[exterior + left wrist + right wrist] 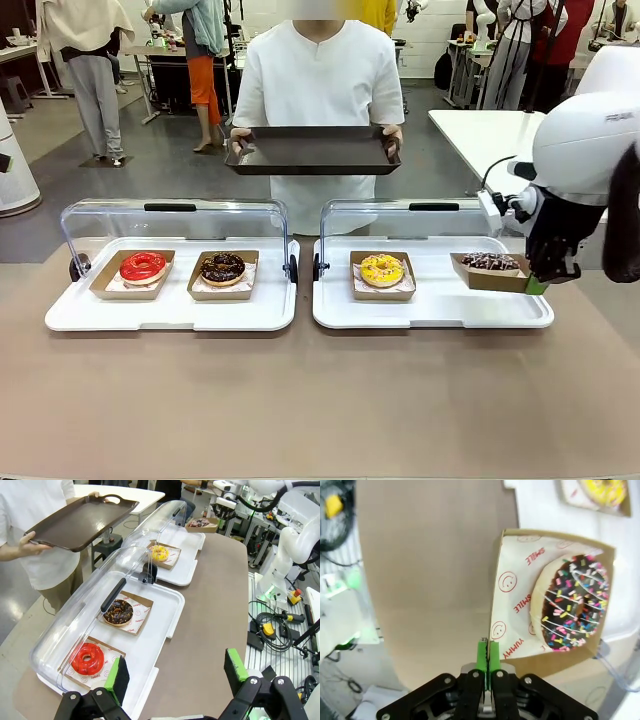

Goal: Provide the desired donut to the person.
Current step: Pick up and lift the Paper togo box containing the Donut pointed at by the person.

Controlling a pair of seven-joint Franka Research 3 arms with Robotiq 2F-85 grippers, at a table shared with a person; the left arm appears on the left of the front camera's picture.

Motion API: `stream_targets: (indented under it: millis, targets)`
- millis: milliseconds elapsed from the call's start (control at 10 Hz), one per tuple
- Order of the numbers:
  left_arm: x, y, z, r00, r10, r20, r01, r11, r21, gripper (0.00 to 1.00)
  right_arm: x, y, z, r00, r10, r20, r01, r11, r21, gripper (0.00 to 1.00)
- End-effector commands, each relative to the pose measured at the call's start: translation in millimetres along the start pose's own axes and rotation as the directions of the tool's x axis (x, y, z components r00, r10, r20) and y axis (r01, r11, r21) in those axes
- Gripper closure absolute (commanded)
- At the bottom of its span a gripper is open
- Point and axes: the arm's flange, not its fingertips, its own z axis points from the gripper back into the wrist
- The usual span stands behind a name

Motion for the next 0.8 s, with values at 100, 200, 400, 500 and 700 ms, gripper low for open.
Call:
stream_targets:
  millis: [100,200,400,500,700]
  targets:
    - [1,0,1,1.000,-0.003,0.012,0.003,1.000,0.000,0.00,0,33,41,0.999,0.012,-0.035,-0.015,0.997,-0.077,1.00]
    - [1,0,1,1.000,-0.003,0.012,0.003,1.000,0.000,0.00,3,35,60,0.999,0.014,-0.033,-0.017,0.996,-0.091,1.00]
    - [1,0,1,1.000,-0.003,0.012,0.003,1.000,0.000,0.00,17,24,102,1.000,0.002,-0.027,-0.005,0.996,-0.094,1.00]
    - [1,0,1,1.000,-0.003,0.012,0.003,1.000,0.000,0.00,26,17,121,1.000,-0.011,-0.017,0.010,0.995,-0.095,1.00]
    - [1,0,1,1.000,-0.003,0.012,0.003,1.000,0.000,0.00,42,5,153,0.999,-0.043,-0.017,0.041,0.993,-0.113,1.00]
